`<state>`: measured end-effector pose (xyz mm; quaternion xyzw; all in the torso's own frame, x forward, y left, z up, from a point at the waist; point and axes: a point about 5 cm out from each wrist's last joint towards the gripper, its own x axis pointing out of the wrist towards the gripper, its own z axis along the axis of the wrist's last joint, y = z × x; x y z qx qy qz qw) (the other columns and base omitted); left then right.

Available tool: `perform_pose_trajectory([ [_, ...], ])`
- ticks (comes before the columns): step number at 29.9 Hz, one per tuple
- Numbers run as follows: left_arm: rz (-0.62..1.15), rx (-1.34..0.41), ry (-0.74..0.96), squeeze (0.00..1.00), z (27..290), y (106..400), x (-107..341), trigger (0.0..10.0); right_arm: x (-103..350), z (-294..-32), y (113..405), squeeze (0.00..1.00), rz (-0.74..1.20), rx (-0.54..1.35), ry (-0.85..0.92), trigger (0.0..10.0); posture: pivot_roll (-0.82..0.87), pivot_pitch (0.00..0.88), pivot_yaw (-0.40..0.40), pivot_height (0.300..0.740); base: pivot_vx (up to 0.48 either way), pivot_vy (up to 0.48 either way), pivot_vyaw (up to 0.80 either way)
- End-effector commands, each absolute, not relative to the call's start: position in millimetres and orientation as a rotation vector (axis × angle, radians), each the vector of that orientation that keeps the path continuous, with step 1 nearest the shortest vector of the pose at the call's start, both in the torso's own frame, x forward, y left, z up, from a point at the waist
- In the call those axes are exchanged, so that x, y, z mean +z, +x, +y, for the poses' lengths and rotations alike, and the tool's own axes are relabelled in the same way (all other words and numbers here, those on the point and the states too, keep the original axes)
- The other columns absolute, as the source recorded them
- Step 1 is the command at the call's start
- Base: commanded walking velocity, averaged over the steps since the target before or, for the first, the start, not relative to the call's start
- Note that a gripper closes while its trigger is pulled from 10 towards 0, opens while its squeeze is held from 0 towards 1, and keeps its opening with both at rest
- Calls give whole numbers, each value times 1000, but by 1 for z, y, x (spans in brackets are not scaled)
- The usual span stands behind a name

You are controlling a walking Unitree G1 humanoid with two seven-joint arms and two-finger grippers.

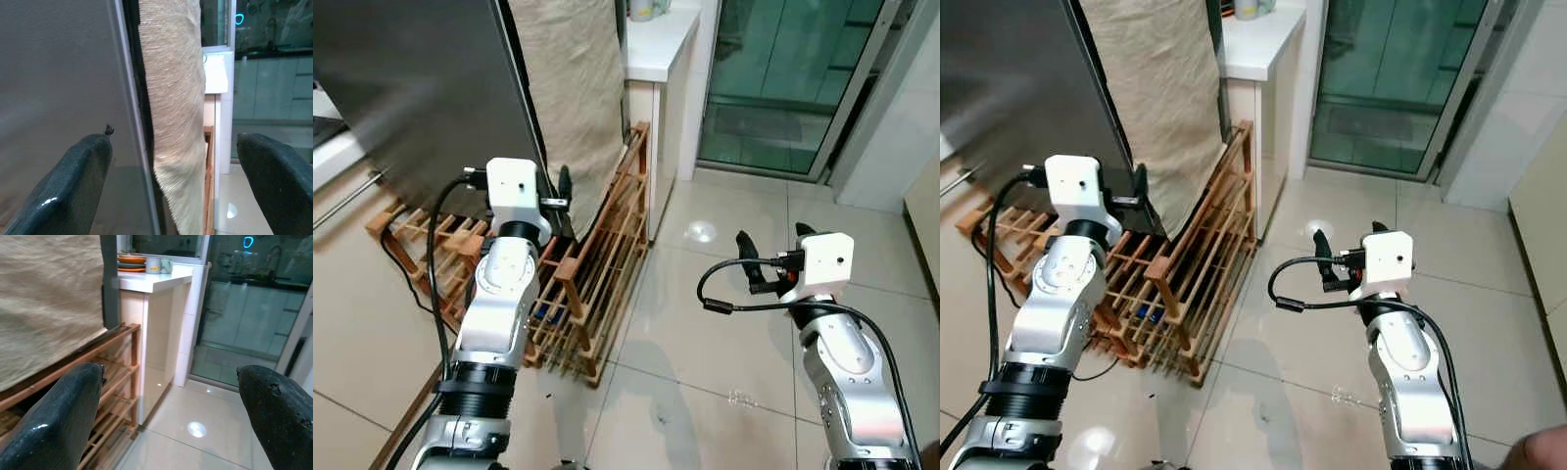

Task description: Restocking fridge

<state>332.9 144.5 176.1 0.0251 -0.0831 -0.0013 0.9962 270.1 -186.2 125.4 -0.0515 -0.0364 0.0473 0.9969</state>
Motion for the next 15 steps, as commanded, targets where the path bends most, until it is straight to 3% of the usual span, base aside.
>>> perform_pose_trajectory([
  [1,-189,-11,36,0,141,334,185,10000,130,-186,269,129,-98,88,-115,10000,-131,0,80,740,277,390,0],
  [15,-195,-38,51,0,133,337,189,10000,129,-187,266,125,-104,78,-115,10000,-143,0,84,740,265,401,0],
])
